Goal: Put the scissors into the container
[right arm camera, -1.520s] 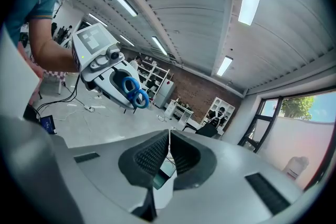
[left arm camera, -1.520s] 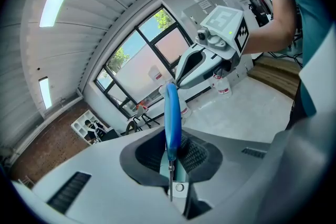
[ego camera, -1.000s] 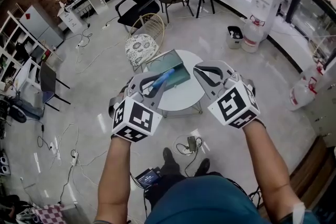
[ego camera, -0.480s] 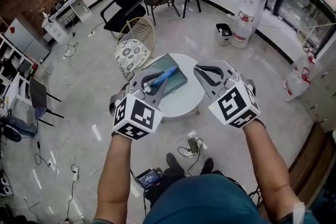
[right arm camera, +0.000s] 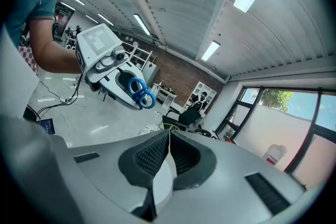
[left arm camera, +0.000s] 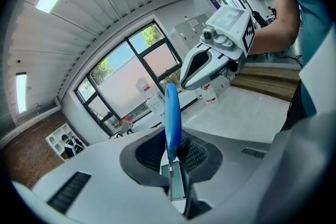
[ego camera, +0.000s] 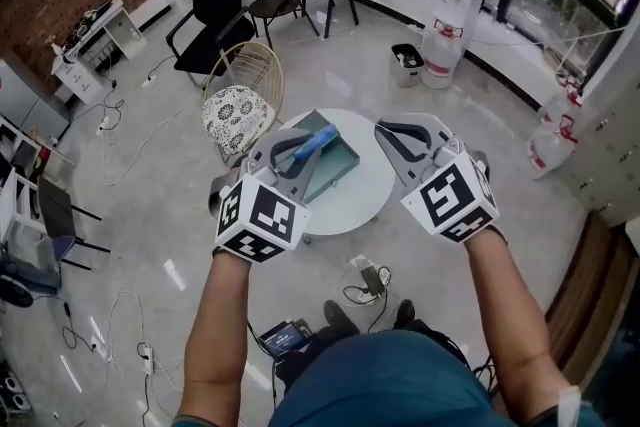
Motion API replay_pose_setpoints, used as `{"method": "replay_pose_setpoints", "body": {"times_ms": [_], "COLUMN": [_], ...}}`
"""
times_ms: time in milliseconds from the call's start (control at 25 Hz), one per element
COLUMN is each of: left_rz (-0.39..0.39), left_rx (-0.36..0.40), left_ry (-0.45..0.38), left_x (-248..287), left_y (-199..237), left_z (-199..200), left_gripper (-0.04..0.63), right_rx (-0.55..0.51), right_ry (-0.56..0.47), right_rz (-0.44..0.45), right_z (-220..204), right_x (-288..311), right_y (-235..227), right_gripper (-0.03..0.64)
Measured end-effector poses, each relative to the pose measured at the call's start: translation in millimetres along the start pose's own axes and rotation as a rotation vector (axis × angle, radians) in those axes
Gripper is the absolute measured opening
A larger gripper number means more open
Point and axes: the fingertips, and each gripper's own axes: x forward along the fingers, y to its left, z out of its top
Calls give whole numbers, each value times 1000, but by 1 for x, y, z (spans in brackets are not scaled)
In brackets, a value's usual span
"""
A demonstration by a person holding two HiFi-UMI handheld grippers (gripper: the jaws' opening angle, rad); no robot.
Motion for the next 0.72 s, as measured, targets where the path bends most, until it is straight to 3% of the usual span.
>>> {"method": "replay_pose_setpoints", "body": {"times_ms": [480,720], "left_rz": [0,31], "left_rx": [-39,-85], "left_ry": [-13,43], "left_x": [-12,26], "left_y": [36,41], "left_z": [-56,-67], "left_gripper": [60,59], "right_rx": [-20,-39], "right_ry": [32,10], "right_rz": [4,70], "right_z": [22,-3], "right_x": [51,74], "right_y": [24,2], "right_gripper": [38,38]}}
